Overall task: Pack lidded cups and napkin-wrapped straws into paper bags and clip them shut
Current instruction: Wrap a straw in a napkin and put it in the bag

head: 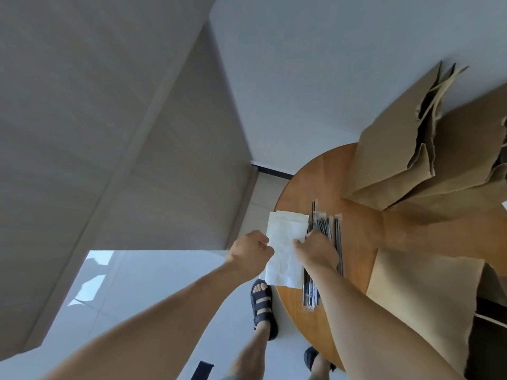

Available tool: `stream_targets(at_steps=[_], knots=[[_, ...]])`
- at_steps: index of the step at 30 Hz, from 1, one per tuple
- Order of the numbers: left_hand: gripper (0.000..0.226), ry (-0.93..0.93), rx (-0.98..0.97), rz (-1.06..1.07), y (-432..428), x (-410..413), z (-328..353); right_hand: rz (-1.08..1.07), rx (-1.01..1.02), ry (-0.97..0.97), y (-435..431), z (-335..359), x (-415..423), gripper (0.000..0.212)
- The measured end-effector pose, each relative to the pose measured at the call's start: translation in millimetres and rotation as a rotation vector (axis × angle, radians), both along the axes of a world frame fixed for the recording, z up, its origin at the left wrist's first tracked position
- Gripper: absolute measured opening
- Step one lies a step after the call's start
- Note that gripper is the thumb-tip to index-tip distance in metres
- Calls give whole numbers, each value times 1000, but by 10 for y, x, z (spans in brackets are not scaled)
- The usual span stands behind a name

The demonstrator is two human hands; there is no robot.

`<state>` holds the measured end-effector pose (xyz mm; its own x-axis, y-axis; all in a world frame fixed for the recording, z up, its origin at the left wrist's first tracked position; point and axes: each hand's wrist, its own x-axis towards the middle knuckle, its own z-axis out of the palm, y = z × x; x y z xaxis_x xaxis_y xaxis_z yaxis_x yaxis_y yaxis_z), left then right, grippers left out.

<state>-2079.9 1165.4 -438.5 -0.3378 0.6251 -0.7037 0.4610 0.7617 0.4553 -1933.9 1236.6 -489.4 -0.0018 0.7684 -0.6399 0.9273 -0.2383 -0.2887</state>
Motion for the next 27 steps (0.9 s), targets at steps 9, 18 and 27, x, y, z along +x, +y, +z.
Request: stream_targets(at_steps=[9, 18, 27], knots=[[31, -10, -17, 23, 81, -5, 16, 85, 144, -10, -8, 1, 85, 24], [32, -16, -2, 65, 117, 55, 71, 77, 224, 172, -75, 46, 143, 19], [82, -392, 46, 339, 133, 182, 162, -576, -290, 1124, -81, 368, 403, 13]])
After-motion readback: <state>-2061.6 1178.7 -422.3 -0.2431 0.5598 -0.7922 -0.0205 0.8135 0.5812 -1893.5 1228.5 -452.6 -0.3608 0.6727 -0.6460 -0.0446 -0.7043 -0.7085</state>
